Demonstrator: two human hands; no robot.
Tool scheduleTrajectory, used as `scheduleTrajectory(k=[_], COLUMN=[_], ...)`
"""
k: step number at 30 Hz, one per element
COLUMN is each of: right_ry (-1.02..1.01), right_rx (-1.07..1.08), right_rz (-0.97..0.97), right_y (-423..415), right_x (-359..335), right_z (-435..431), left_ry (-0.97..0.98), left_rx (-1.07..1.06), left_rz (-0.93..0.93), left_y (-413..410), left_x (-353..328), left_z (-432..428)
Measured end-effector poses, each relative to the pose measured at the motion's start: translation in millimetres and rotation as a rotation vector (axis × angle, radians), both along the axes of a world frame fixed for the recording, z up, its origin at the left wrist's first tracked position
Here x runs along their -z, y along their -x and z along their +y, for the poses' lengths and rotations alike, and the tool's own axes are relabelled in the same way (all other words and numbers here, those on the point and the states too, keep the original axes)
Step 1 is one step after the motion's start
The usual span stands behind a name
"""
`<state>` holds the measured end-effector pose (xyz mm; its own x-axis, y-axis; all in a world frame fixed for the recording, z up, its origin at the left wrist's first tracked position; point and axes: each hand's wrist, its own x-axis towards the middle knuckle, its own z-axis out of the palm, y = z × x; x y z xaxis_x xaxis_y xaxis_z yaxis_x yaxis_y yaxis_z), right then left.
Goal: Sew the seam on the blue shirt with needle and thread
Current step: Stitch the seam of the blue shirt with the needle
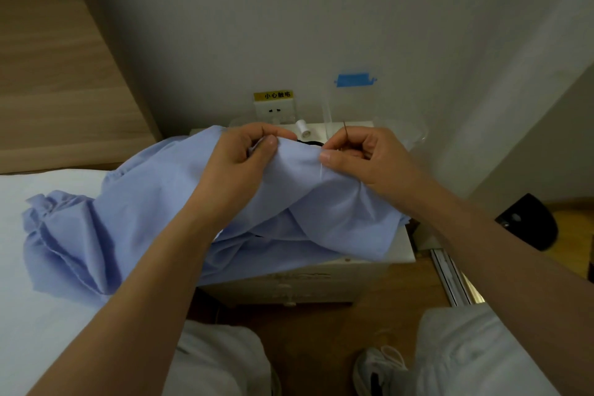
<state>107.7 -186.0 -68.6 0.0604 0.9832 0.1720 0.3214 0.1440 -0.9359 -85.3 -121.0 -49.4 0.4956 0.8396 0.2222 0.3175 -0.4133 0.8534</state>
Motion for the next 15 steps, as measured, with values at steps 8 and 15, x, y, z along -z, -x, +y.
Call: scheduleTrajectory(k=[8, 15], right_ry=[-0.024, -0.058], right_rx=[-0.048, 0.000], right_rz=[0.032, 0.003], right_y=[4.2, 3.7], right_x=[-1.9, 0.4], right_z=[-2.0, -2.3], left_ry=[0.218, 0.299], left_rx=[0.137, 0.077], left_rz=[-0.027, -0.070], left_y=[-8.9, -4.4], left_x=[1.5, 2.4], left_z=[-5.4, -4.6])
